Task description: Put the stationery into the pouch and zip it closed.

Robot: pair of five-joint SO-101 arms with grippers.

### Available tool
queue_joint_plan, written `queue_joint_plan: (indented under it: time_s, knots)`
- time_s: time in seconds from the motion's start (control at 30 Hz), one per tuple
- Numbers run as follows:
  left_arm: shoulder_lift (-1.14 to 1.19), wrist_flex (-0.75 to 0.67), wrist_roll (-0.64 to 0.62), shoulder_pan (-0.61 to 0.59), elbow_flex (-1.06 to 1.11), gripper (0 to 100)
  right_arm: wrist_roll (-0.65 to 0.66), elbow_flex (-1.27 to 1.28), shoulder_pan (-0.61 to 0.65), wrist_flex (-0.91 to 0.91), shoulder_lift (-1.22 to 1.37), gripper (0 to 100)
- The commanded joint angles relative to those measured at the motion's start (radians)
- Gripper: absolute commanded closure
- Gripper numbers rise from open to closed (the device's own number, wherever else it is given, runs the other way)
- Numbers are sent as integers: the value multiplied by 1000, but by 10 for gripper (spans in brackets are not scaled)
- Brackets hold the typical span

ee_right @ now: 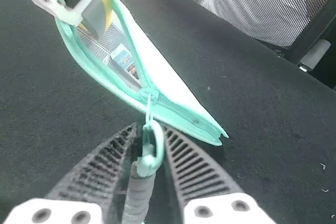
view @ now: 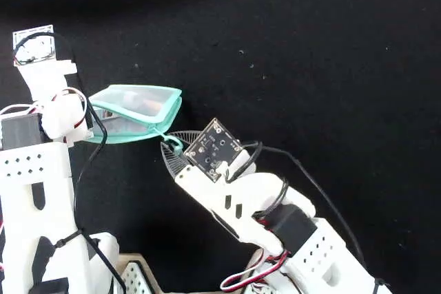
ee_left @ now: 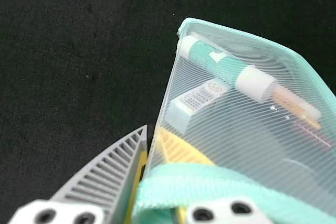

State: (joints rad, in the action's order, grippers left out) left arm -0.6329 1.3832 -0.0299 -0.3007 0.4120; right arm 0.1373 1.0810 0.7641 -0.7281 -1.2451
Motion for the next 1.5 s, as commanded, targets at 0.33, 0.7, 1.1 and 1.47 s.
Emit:
queue_joint_plan:
  time_s: [0.33, 0.7, 1.1, 1.47]
  knots:
    - [2, -15, -12, -15, 2, 970, 9, -53, -2, -3, 2, 985]
    - [2, -15, -12, -15, 2, 970, 6, -8, -2, 55, 2, 857]
    - [2, -14, -12, -16, 2, 970, 9, 16, -8, 170, 173, 832]
    - [2, -11, -12, -16, 2, 970, 9, 21, -9, 275, 298, 840]
